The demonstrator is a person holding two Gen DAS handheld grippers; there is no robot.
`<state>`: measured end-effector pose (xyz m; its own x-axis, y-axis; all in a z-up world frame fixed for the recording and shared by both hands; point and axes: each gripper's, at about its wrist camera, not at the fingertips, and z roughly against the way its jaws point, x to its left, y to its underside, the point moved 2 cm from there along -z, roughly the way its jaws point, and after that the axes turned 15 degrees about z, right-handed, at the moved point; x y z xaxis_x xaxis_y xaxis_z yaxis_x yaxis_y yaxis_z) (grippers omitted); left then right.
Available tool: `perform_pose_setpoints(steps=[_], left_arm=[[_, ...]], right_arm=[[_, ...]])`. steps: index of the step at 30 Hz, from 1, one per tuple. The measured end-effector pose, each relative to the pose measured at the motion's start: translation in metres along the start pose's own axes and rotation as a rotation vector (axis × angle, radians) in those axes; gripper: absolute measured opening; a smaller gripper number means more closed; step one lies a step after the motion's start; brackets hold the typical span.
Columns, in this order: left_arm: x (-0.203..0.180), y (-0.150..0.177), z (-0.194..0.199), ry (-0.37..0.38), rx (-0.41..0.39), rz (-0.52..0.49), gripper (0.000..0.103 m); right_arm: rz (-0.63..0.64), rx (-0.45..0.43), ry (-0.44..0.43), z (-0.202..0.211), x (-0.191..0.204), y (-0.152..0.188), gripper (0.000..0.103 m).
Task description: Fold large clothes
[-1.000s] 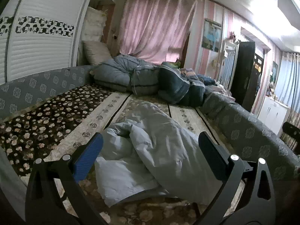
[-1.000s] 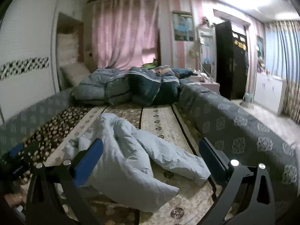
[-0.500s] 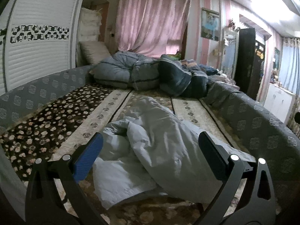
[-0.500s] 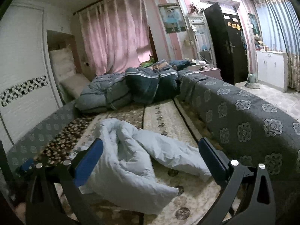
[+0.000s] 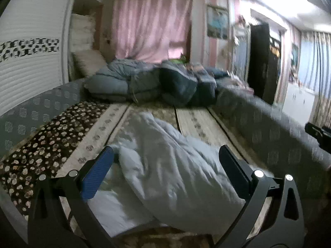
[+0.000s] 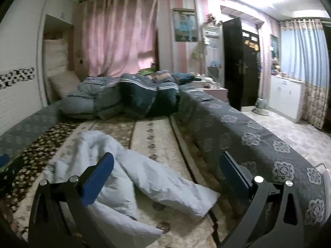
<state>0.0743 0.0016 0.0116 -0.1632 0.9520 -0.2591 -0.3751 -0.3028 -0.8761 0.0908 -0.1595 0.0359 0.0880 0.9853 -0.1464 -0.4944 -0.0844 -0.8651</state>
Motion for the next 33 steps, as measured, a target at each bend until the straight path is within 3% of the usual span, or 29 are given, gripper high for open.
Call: perform_pose_setpoints(steps=[2,10,16,21,23,27,28,33], left_arm=[[-0.006,0.014,-0.008,-0.016,0.018,-0.025,0.1],[-0.022,0.059,-0.049,-0.09,0.127,-0.087,0.1],[-0.058,0.074,-0.074,-0.065,0.168,-0.113,0.1],[-0.079,0.089,-0.114,-0.091,0.221,-0.14,0.1],[-0.077,0.094,-0.128,-0.104,0.249,-0.153,0.092],[-0.059,0.106,-0.155,-0.1,0.346,-0.165,0.046],[-0.054,0.106,-0.159,-0.098,0.361,-0.158,0.039],[-0.028,0.093,-0.155,-0.108,0.361,-0.137,0.023]], right_arm=[[-0.013,0.045,-0.029,-0.005,-0.002,0.01,0.101],[-0.005,0.045,-0.018,-0.008,-0.012,0.015,0.101],[0.0,0.107,-0.026,-0.031,-0.012,0.021,0.101],[0.01,0.137,-0.029,-0.044,-0.007,0.023,0.101],[-0.005,0.14,-0.033,-0.048,-0.008,0.022,0.101],[-0.032,0.121,-0.062,-0.048,-0.006,0.017,0.101],[-0.033,0.112,-0.072,-0.046,-0.004,0.016,0.101],[0.001,0.075,-0.117,-0.036,0.003,0.014,0.101]])
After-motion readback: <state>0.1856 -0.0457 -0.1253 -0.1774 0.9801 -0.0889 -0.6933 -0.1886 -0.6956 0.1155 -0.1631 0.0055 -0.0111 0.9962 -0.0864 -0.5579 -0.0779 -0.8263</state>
